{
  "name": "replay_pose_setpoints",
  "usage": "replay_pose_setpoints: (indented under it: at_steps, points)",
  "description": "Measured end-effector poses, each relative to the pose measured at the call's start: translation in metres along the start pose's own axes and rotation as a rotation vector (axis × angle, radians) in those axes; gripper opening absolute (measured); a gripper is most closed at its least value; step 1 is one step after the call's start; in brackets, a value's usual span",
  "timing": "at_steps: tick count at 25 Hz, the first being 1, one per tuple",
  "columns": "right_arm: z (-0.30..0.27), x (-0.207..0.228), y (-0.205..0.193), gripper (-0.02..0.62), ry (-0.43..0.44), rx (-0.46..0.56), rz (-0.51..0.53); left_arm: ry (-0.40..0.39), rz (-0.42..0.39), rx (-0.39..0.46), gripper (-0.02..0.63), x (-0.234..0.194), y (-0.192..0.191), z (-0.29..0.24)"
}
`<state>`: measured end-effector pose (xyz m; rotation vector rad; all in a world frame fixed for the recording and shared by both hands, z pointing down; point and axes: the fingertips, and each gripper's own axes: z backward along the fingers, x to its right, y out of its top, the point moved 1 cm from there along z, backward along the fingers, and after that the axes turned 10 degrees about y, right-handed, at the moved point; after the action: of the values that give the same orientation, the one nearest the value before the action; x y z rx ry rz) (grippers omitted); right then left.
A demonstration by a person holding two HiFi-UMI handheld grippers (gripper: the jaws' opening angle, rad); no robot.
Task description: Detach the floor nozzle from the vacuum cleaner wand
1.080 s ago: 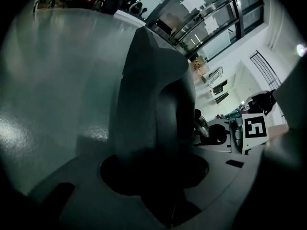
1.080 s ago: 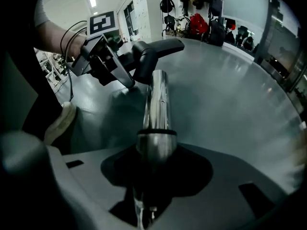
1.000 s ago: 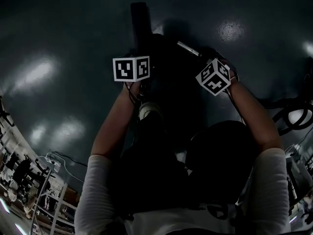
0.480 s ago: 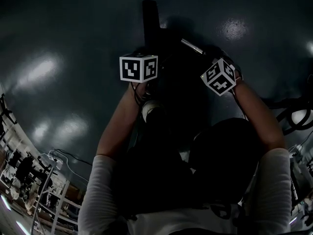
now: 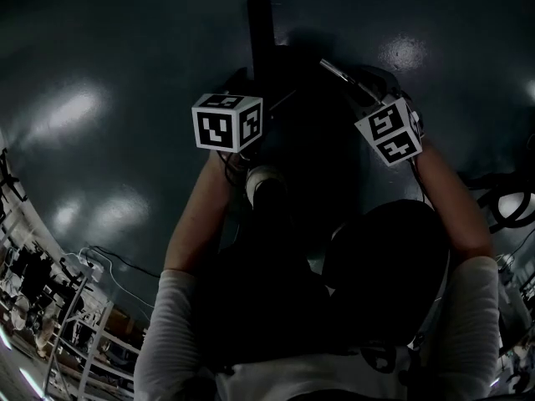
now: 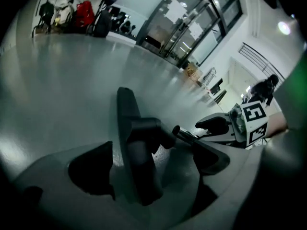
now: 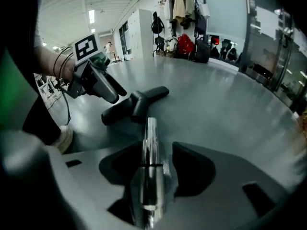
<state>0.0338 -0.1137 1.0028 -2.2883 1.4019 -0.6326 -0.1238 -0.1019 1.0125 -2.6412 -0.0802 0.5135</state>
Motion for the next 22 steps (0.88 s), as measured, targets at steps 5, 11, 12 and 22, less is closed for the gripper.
replay_pose_setpoints:
  at_steps: [5,11,12,22]
  points:
    - [0.016,-0.012,0.021,0.141,0.008,0.098,-0.035,0.142,-0.146,0.224,0.104,0.004,0.043,0.044]
    - [0.094,-0.035,0.079,0.003,-0.147,0.284,-0.172,0.106,-0.080,0.198,0.006,0.040,0.046,0.102]
    - [0.114,-0.041,0.093,0.003,-0.161,0.313,-0.193,0.107,-0.083,0.199,0.006,0.049,0.050,0.120]
    - [0.385,-0.116,0.230,0.003,-0.238,0.369,-0.297,0.141,-0.094,0.276,0.005,0.168,0.155,0.394]
